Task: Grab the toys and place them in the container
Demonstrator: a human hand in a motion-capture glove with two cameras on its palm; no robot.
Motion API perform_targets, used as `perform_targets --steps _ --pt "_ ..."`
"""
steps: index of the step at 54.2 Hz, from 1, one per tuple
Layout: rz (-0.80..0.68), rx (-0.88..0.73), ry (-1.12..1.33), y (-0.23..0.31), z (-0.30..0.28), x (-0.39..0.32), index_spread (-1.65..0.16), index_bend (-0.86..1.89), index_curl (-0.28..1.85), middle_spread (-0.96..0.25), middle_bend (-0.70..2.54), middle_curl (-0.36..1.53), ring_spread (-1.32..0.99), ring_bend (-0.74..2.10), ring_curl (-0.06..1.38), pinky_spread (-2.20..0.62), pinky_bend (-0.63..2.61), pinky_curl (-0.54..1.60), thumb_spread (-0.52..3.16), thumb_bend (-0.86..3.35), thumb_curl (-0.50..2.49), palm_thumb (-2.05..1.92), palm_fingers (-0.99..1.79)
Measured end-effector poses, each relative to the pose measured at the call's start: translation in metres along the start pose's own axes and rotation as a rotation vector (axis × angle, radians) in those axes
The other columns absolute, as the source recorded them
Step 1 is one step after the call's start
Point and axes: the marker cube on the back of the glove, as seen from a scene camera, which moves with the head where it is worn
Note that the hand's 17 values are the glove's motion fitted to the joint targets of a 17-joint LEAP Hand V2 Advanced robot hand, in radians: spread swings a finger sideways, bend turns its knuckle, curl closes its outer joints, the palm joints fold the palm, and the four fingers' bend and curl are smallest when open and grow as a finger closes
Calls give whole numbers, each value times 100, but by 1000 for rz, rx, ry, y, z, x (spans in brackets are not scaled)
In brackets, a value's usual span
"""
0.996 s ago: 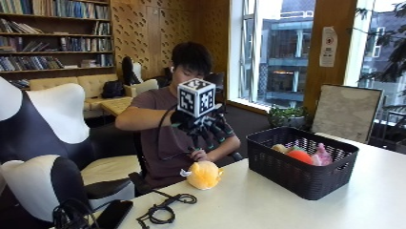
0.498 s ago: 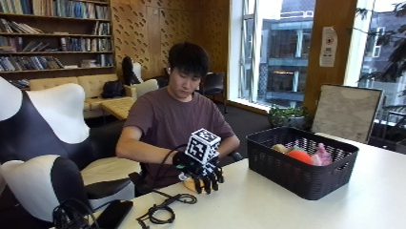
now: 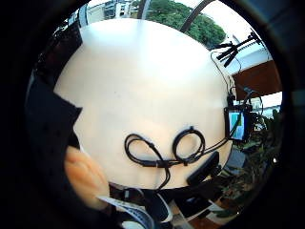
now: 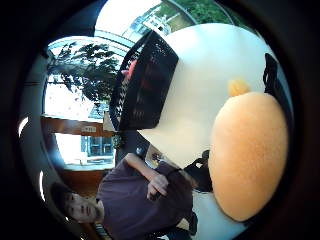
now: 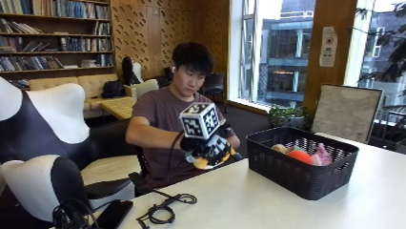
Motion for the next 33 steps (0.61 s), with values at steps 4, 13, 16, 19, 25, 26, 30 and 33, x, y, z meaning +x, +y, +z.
perform_targets --steps 4,13,16,19,25,26,30,33 --pt "-1 67 32 -20 -47 -15 -39 75 45 -28 108 70 -37 120 71 -31 102 43 78 16 72 55 108" --pt "-42 150 102 -66 -126 -67 -40 84 56 -28 114 77 -38 125 74 -32 106 47 67 14 79 56 102" --pt "-51 162 113 -78 -138 -94 -41 86 59 -28 115 79 -39 127 74 -32 107 48 64 13 82 56 100" --pt "-70 169 133 -90 -145 -122 -41 88 63 -28 116 81 -39 129 75 -32 109 49 62 13 84 56 98" --pt "-138 156 144 -109 -144 -178 -42 89 69 -27 118 84 -39 132 76 -32 111 51 58 12 89 56 94" --pt "-141 154 141 -113 -142 -186 -42 89 70 -27 119 85 -39 132 76 -32 111 51 57 11 89 56 94" --pt "-153 143 107 -131 -130 -223 -42 89 74 -27 120 87 -39 134 76 -32 113 52 55 11 92 57 92" --pt "-191 132 119 -144 -117 -246 -42 89 77 -27 120 88 -39 135 76 -32 113 53 54 10 94 57 90"
